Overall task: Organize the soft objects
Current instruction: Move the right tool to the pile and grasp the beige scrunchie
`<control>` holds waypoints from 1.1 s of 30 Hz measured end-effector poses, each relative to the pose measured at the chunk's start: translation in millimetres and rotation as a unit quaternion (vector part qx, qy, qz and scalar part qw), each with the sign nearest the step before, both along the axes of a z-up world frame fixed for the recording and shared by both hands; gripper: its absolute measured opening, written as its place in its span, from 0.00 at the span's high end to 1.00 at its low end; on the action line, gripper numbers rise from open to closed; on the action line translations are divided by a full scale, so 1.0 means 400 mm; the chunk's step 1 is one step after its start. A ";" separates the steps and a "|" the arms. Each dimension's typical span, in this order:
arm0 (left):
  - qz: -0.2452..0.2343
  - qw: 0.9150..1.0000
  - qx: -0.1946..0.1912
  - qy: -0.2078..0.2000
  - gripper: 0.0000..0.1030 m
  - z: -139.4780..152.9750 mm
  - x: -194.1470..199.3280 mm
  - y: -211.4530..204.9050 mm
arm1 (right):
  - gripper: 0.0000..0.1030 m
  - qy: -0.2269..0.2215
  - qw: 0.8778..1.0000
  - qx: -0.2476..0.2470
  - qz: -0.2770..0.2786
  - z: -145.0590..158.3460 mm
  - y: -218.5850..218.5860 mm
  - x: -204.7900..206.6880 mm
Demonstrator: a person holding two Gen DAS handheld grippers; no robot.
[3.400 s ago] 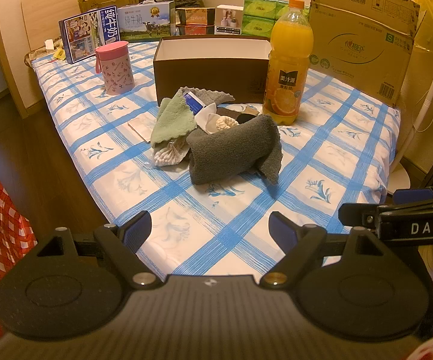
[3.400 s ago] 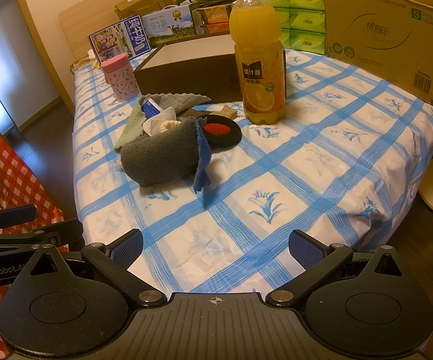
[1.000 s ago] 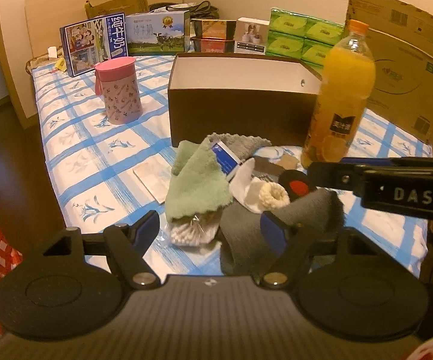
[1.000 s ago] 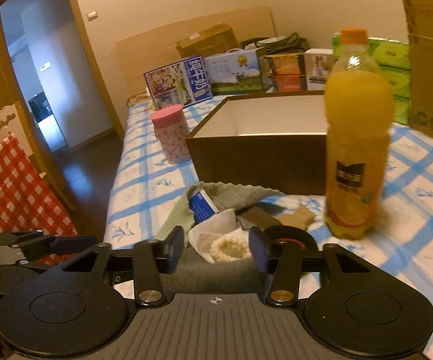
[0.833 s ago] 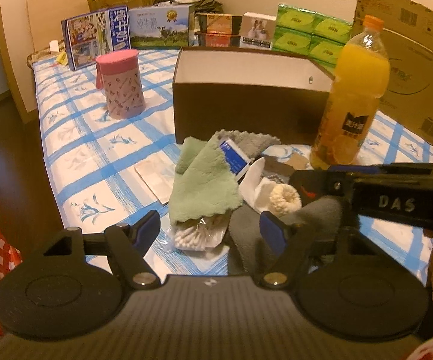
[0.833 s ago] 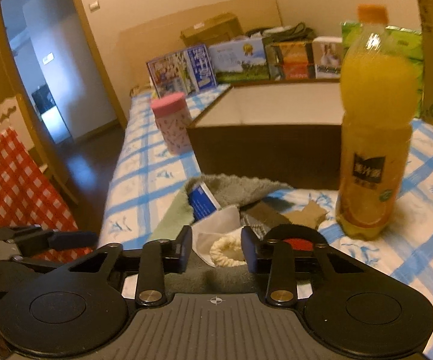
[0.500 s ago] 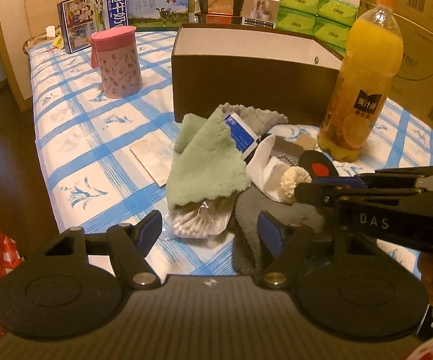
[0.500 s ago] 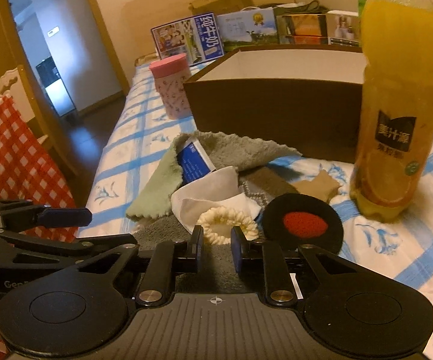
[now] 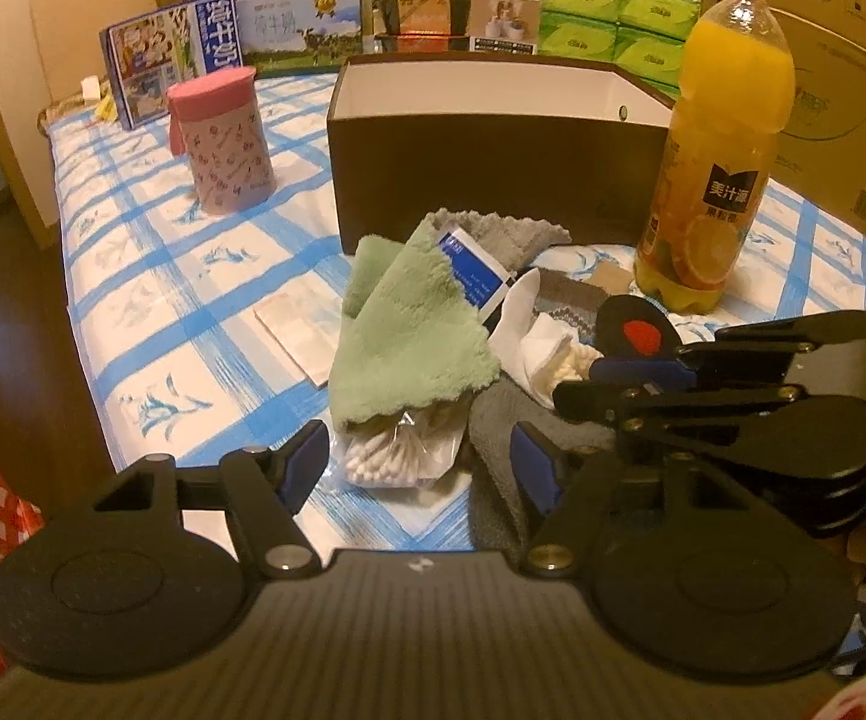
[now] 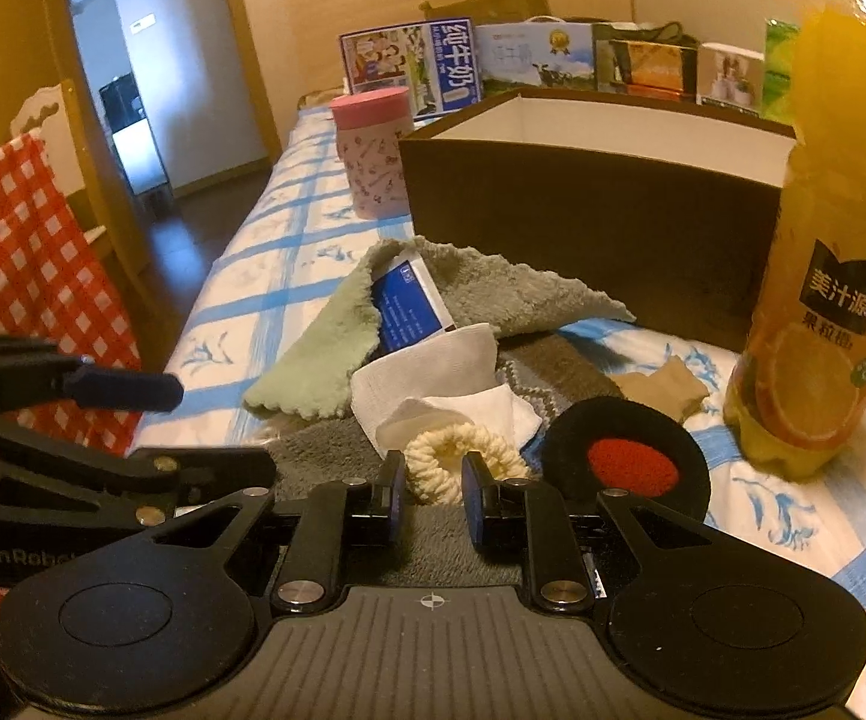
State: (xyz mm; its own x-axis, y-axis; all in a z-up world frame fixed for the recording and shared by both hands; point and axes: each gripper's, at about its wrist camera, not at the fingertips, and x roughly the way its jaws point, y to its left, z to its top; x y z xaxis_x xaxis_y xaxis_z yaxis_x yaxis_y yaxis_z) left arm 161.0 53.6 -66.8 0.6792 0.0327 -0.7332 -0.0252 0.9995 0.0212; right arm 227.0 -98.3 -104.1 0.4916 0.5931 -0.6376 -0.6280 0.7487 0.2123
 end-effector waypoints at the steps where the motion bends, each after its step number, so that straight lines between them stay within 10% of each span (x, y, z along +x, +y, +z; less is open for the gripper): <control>1: -0.002 1.000 0.004 -0.003 0.40 0.002 0.000 -0.002 | 0.79 -0.001 1.000 -0.002 0.007 0.001 -0.001 -0.001; 21: -0.027 0.999 0.022 -0.014 0.41 0.002 0.000 -0.013 | 0.89 -0.086 0.986 -0.098 0.102 -0.025 0.043 -0.026; 33: -0.086 0.995 0.024 -0.041 0.49 0.014 0.015 -0.064 | 0.91 0.015 0.996 0.077 -0.050 0.021 -0.145 0.014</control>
